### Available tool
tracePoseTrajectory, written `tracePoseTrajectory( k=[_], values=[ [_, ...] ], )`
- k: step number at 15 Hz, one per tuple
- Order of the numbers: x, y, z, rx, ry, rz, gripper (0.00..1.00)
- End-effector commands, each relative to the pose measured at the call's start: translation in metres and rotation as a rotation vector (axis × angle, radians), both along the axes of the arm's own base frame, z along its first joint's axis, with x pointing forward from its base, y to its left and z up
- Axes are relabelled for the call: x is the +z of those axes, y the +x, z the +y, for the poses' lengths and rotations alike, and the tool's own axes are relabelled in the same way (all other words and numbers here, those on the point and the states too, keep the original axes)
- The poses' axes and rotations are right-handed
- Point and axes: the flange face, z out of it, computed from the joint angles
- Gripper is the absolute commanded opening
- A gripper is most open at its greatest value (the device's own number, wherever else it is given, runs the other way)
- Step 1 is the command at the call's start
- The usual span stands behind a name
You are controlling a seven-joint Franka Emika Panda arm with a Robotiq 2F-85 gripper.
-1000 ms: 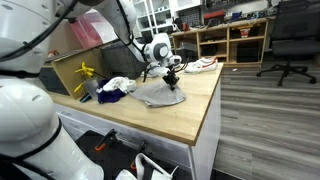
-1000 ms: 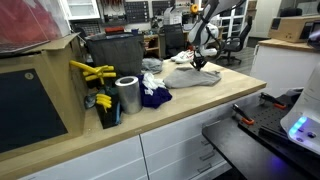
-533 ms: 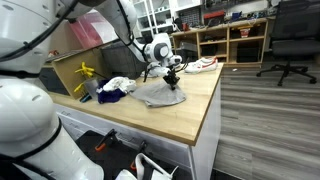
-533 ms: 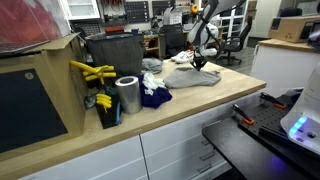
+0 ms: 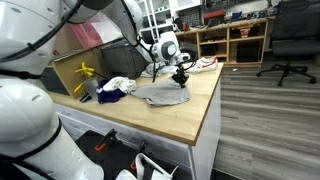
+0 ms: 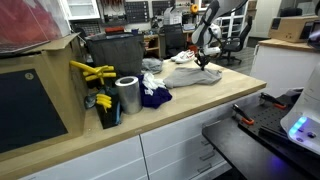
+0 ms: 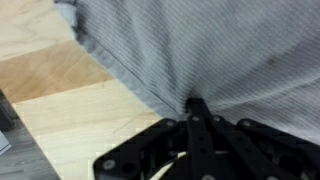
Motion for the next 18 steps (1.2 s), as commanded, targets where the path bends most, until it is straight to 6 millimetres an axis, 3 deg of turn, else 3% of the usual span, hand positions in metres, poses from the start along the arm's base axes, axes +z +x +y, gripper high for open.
tracePoseTrajectory(
  k=[1, 7, 12, 15, 18],
  values=[
    [0.000, 0.014, -0.022, -0.019, -0.072, -0.033, 0.00],
    [0.016, 0.024, -0.042, -0.039, -0.127, -0.067, 0.00],
    [0.046, 0.016, -0.004, -0.006, -0.016, -0.045, 0.00],
    [0.041, 0.006, 0.025, -0.010, 0.085, 0.052, 0.00],
    [0.030, -0.003, 0.036, -0.064, 0.159, 0.146, 0.00]
  ],
)
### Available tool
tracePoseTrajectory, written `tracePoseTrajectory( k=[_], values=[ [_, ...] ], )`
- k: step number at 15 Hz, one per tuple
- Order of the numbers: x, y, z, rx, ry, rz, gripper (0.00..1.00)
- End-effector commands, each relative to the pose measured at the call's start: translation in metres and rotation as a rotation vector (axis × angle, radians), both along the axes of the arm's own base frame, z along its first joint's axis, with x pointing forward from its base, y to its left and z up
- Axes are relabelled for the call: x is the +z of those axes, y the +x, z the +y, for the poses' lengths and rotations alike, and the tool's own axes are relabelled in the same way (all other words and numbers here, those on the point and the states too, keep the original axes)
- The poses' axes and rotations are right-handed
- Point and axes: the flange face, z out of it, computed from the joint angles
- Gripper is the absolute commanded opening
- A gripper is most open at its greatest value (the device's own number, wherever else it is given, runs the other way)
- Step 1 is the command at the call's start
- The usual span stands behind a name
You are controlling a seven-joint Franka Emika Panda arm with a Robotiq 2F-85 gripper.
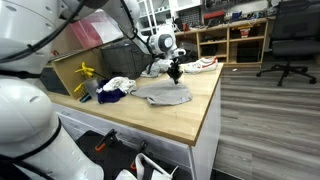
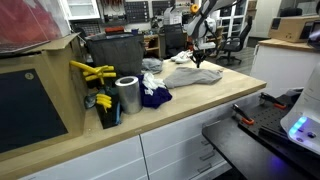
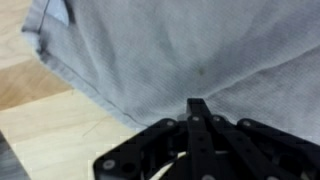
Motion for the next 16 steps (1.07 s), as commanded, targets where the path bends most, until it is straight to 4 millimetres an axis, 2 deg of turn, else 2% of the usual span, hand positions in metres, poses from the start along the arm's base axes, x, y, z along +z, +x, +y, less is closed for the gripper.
tracePoseTrajectory(
  k=[1, 9, 16],
  values=[
    [-0.002, -0.018, 0.001, -0.049, 0.075, 0.094, 0.00],
    [-0.041, -0.026, -0.025, -0.083, 0.050, 0.127, 0.00],
    [-0.036, -0.022, -0.057, -0.078, -0.025, 0.098, 0.00]
  ],
)
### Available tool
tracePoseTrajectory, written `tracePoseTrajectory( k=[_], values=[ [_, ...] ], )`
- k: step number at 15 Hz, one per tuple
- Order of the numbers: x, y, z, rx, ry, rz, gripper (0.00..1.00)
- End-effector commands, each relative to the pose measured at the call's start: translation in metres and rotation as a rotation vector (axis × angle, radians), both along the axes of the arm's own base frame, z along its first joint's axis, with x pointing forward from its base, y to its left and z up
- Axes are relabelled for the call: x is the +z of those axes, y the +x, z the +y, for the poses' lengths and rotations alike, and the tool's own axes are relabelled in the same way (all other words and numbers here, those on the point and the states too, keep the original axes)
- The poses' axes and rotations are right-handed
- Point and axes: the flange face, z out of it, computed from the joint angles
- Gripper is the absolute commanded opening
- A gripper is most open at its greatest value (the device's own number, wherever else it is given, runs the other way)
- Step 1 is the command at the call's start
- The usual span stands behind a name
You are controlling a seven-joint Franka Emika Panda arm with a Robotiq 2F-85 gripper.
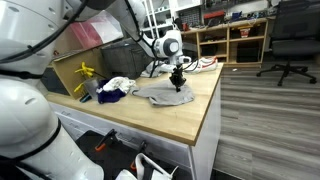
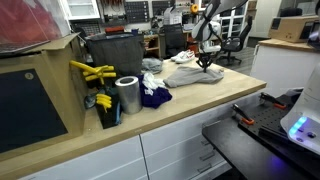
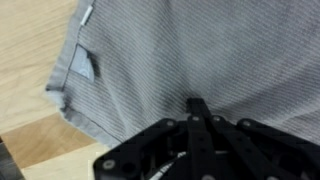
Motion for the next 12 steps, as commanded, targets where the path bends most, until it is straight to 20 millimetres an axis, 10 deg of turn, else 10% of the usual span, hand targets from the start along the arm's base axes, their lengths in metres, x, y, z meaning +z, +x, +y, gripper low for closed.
tracePoseTrajectory(
  k=[1, 7, 8, 12],
  values=[
    [-0.003, 0.003, -0.025, 0.013, -0.065, -0.023, 0.00],
    [0.007, 0.003, -0.036, 0.019, -0.082, -0.035, 0.00],
    [0.012, 0.000, -0.029, 0.036, -0.066, -0.029, 0.26],
    [0.035, -0.015, 0.018, 0.164, 0.004, -0.009, 0.49]
  ],
)
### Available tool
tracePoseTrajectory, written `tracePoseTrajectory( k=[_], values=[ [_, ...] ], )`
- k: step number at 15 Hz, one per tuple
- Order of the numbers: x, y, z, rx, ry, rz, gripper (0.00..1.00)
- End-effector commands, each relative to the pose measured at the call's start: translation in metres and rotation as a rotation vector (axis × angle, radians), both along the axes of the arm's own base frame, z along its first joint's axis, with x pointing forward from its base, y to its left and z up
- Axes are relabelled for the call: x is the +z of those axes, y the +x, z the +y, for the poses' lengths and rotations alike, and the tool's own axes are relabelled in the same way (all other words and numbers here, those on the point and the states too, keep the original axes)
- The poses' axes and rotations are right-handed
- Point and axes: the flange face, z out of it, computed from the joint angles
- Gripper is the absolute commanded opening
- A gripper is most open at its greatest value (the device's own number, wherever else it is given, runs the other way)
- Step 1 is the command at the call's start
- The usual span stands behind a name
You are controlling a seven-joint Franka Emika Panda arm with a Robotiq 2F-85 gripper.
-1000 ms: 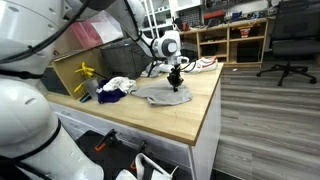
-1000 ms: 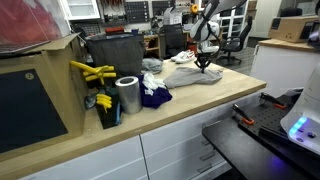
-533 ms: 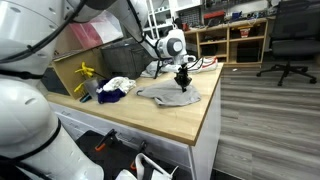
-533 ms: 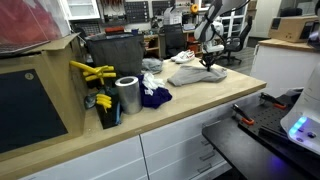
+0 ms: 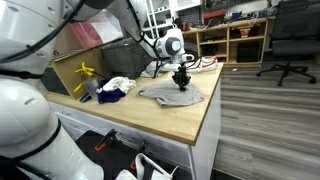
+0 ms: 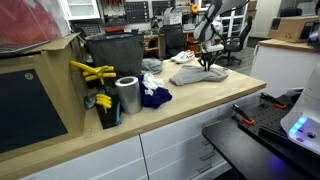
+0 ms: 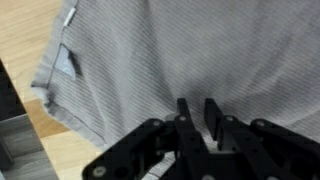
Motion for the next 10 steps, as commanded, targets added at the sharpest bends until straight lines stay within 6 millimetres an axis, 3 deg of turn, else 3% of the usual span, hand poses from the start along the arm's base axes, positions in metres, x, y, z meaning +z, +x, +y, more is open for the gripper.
tracePoseTrajectory(
  k=[1, 4, 7, 10],
  values=[
    [0.036, -0.024, 0.046, 0.133, 0.069, 0.039, 0.56],
    [0.053, -0.054, 0.086, 0.276, 0.118, 0.143, 0.80],
    [0.060, -0.090, 0.110, 0.390, 0.140, 0.279, 0.99],
    [0.055, -0.124, 0.117, 0.504, 0.104, 0.414, 1.00]
  ],
)
